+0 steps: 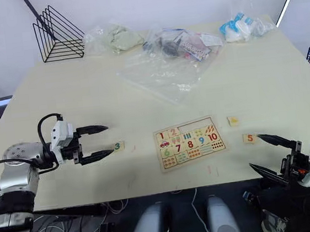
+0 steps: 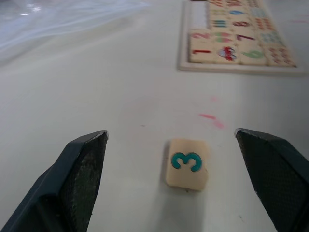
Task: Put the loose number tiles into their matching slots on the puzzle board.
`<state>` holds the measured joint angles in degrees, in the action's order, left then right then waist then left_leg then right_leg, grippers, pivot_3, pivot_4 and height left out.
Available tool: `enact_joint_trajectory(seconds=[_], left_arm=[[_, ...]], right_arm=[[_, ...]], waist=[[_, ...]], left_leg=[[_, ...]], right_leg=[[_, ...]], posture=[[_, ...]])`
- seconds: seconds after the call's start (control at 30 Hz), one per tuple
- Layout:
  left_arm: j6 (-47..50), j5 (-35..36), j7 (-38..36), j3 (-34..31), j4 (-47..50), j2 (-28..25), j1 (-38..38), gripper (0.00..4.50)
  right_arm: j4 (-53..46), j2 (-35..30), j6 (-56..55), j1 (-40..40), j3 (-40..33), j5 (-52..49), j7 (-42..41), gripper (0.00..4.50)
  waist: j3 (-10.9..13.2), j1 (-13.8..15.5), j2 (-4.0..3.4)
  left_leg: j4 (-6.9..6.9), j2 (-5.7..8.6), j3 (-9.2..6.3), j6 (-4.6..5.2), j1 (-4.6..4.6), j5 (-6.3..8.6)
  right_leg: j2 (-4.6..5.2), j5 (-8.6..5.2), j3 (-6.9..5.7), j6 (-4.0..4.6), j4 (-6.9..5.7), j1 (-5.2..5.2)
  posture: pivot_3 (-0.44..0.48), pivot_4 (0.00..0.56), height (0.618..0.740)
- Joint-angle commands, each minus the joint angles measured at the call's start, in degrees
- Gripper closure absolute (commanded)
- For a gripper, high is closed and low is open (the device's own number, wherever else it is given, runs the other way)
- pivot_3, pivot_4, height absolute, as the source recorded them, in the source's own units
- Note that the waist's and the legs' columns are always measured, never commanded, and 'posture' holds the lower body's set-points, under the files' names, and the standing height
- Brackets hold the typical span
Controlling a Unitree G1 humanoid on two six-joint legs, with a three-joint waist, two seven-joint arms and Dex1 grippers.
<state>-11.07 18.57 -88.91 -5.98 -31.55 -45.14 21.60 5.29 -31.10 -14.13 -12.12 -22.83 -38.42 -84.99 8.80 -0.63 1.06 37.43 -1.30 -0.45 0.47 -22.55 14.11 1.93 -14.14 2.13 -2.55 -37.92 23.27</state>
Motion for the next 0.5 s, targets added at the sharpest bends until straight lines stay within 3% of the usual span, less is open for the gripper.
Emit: enact_joint_trajectory(seconds=[0.03,0.23,0.5], left_arm=[[-5.66,1.54,-3.59,5.11,-6.37,-2.56,3.26,0.01],[-13.5,1.99,-3.59,14.66,-16.9,-2.96,10.02,0.01],[-15.93,3.62,-3.59,21.28,-22.77,-2.53,13.63,0.01]], right_arm=[[-1.15,-0.24,-0.91,0.06,-0.65,-0.71,0.02,0.0],[-1.39,-0.6,-0.71,0.12,-0.91,-0.79,0.26,0.0],[-1.41,-0.75,-0.97,0.05,-1.22,-0.72,0.47,0.0]], waist=[[0.01,-0.04,0.02],[0.01,0.05,0.03],[0.02,-0.01,0.03]], left_leg=[[0.0,0.0,0.0,0.0,-0.01,0.0],[0.03,0.0,-0.02,0.0,-0.03,0.0],[0.04,0.0,-0.06,0.0,-0.05,0.0]], right_leg=[[0.0,0.0,0.0,0.0,0.0,0.01],[0.0,0.01,0.0,-0.02,-0.03,0.01],[-0.01,0.01,-0.03,-0.02,-0.05,0.02]], posture=[[0.0,0.15,0.74],[0.0,0.15,0.74],[0.0,0.15,0.74]])
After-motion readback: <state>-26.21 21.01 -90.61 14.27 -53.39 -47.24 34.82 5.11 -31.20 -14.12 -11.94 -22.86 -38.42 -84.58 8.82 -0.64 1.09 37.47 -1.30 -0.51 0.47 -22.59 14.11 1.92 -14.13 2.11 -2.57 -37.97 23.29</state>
